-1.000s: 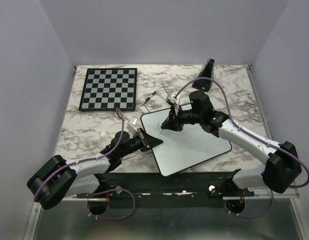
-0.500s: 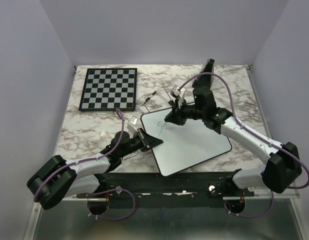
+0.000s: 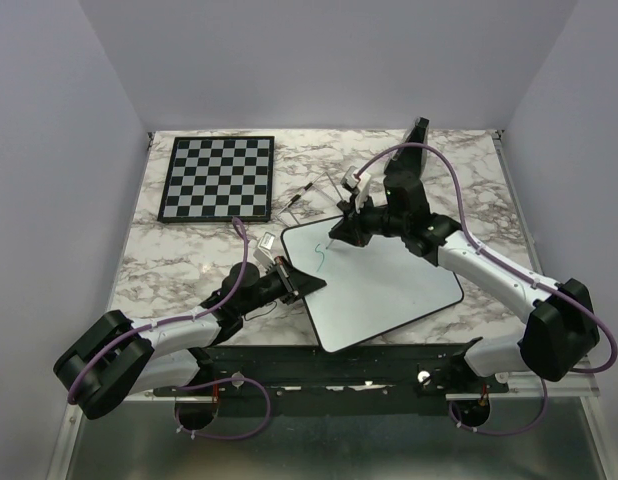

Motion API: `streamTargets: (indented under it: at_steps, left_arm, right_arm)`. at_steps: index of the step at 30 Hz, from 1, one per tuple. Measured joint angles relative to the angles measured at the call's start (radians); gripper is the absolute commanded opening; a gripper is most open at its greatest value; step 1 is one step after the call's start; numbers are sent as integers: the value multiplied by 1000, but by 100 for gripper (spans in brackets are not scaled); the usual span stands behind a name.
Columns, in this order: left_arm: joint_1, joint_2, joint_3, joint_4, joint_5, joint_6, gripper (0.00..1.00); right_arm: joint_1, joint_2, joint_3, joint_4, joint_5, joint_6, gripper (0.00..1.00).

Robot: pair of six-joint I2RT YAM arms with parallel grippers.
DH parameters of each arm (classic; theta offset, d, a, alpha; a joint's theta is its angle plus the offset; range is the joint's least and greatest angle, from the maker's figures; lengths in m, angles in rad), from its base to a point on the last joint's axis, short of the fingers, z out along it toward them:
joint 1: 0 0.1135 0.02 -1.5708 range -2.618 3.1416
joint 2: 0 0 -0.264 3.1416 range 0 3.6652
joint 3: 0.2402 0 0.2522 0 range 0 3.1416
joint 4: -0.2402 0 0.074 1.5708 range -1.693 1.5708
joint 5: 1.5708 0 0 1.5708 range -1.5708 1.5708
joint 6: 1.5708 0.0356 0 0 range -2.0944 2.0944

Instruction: Write a sentence on the whiteboard

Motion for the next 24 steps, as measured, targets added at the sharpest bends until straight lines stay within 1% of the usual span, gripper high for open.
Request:
streamTargets:
  at_steps: [3, 10, 14, 24]
  left_arm:
    - [0, 0, 0, 0, 0, 0, 0]
    - [0, 0, 0, 0, 0, -1, 0]
    - [0, 0, 0, 0, 0, -2, 0]
    - [0, 0, 0, 2, 0, 1, 0]
  right_arm:
    - [0, 1, 0, 4, 10, 5, 1]
    - [0, 1, 0, 25, 121, 24, 1]
    - [-2, 1, 0, 27, 151, 26, 0]
    - [-5, 1, 0, 36, 94, 26, 1]
